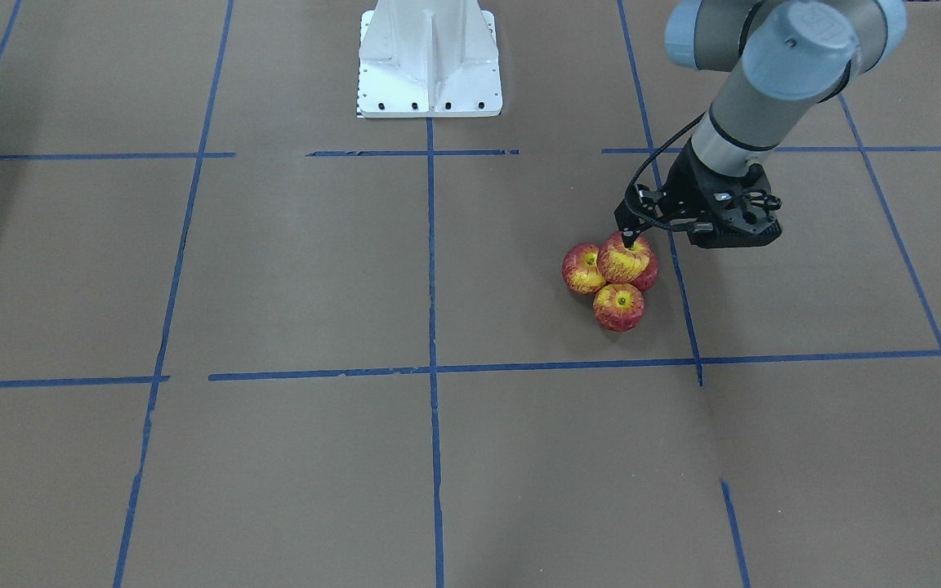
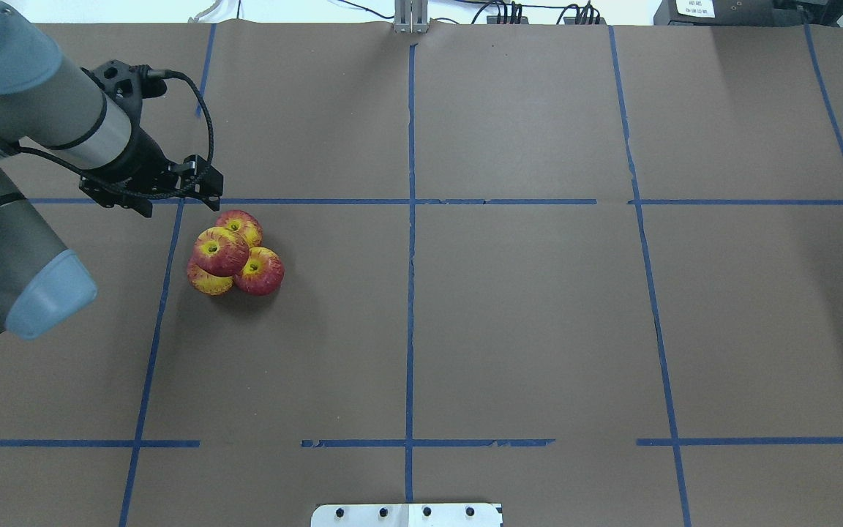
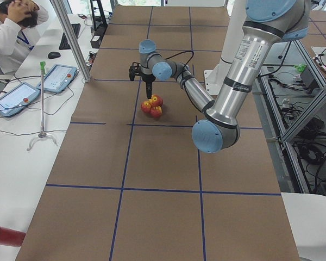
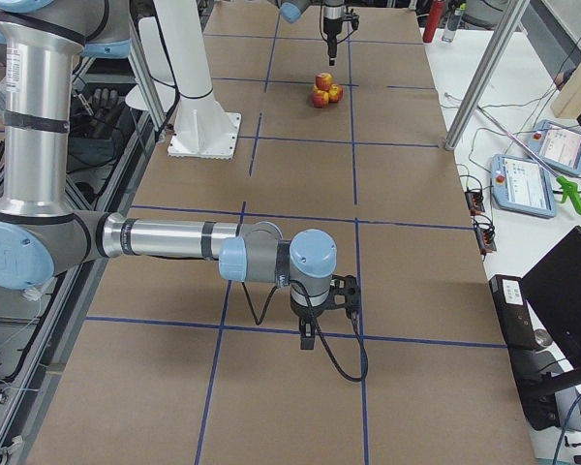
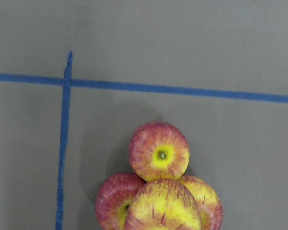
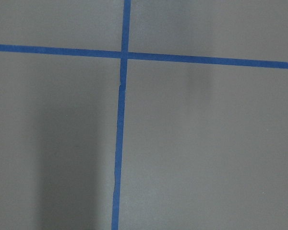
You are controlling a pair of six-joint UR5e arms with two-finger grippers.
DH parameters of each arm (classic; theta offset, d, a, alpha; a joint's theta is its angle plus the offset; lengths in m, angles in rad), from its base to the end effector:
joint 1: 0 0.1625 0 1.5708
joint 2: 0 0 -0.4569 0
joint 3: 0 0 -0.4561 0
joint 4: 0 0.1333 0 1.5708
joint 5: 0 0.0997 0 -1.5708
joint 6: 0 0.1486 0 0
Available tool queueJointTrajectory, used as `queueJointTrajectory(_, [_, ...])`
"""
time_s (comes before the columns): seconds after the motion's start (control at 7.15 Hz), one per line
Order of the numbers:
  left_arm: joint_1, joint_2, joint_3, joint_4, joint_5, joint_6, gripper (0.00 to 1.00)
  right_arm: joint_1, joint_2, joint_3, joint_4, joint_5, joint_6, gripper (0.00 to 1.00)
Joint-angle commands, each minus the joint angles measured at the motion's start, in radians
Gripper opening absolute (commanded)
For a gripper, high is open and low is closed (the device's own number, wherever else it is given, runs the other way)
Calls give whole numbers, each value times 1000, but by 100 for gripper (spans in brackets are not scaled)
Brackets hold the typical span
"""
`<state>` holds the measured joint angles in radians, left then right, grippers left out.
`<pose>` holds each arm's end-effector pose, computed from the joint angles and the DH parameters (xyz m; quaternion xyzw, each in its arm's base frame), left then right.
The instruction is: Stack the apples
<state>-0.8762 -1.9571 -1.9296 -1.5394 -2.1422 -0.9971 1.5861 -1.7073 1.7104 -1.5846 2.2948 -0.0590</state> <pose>0.3847 -0.5445 0.3057 0.0246 0.4260 -0.0381 0.9036 0.0424 -0.4918 0.7261 0.0082 -0.3541 -0.0185 0.9350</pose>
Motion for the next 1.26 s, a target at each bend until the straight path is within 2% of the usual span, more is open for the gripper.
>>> queueJointTrajectory(0.0, [-77,157,-107,2,-7,160,100,0,0,0,0,0,-1,100])
queueJointTrajectory(0.28, [-246,321,-121,-2,-15,472,100,0,0,0,0,0,-1,100])
queueJointTrajectory(0.42, [-306,372,-108,-4,-25,618,100,0,0,0,0,0,1,100])
queueJointTrajectory(0.56, [-419,415,-73,-2,-75,769,100,0,0,0,0,0,-1,100])
queueJointTrajectory(0.7, [-540,435,13,-1,-138,951,100,0,0,0,0,0,-1,100])
queueJointTrajectory(0.84, [-626,454,85,8,-149,1133,100,0,0,0,0,0,-1,100])
queueJointTrajectory(1.12, [-673,483,95,69,-150,1166,100,0,0,0,0,0,-1,100])
